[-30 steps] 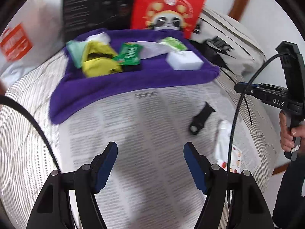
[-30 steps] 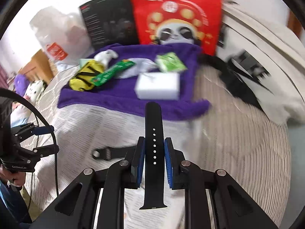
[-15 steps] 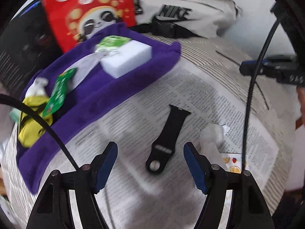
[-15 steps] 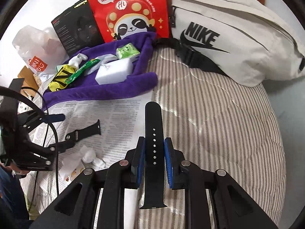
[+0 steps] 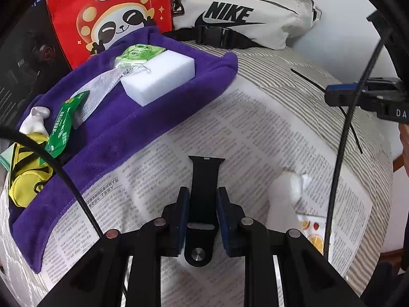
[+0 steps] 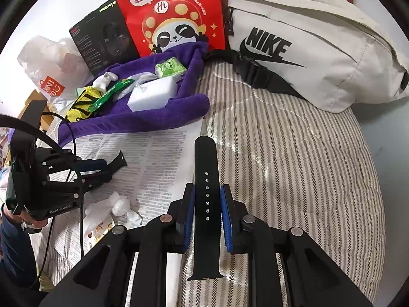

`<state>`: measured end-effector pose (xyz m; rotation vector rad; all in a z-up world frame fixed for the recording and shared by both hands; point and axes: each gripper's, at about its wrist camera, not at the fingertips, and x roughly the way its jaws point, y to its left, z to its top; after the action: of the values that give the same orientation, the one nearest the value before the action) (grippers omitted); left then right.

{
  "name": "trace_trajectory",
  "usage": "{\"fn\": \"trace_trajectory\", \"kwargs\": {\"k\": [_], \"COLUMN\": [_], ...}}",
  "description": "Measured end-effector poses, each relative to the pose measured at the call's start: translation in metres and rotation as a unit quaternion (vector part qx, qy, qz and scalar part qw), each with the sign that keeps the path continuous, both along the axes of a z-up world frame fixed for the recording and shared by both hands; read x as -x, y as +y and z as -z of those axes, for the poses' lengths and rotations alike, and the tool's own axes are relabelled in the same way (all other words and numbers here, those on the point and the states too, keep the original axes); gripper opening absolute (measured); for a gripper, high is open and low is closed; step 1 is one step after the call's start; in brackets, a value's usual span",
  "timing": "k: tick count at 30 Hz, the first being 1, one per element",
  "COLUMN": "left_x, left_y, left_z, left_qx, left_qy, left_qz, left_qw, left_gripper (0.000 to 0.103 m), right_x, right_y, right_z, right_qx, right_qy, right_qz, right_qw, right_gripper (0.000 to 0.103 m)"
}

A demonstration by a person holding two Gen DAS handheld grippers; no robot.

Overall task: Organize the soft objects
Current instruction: 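Carry both black straps onto the purple towel with both grippers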

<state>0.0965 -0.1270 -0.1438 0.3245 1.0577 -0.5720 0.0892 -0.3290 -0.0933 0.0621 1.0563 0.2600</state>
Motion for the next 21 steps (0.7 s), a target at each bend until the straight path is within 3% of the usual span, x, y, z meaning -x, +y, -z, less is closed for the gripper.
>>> {"fn": "trace_trajectory", "kwargs": {"k": [1,3,5,10,17,21], "left_x": [0.001,0.002,0.002,-0.004,-0.004,-0.007], "left_y": [0.002,0.002,0.000,0.003,0.003,0.014], "left_z": [0.000,0.002,0.004,0.003,0.006,0.003], "left_qx": [-0.003,-0.009,-0.012,-0.010,-0.005,0.014], "left_qy": [-0.001,0.001,-0.003,0.010,-0.001,0.015], "left_qz": [0.002,0.006,0.006,-0.004,-0.013,-0.035], "left_qw": [1.0000,0.9999,0.9999,0.9999,0.9999,0.9992], "left_gripper": [0.040,0.039,0.020,0.022,0.020,0.020], "right_x": [0.000,-0.002,-0.003,-0.002,-0.002,-0.004], "right_y": [0.002,0.004,0.006,0.010,0.016,0.023], "right_z": [0.000,0.001,0.003,0.005,0.007,0.004], "right_qx": [-0.001,-0.004,-0.008,-0.011,-0.017,-0.019], "right_qy": [0.000,0.001,0.003,0.005,0.006,0.005], "right_qz": [-0.001,-0.003,-0.006,-0.010,-0.015,-0.021], "right_qw": [1.000,1.000,1.000,1.000,1.000,1.000], "right_gripper": [0.020,0.020,0.020,0.020,0.020,0.020]}}
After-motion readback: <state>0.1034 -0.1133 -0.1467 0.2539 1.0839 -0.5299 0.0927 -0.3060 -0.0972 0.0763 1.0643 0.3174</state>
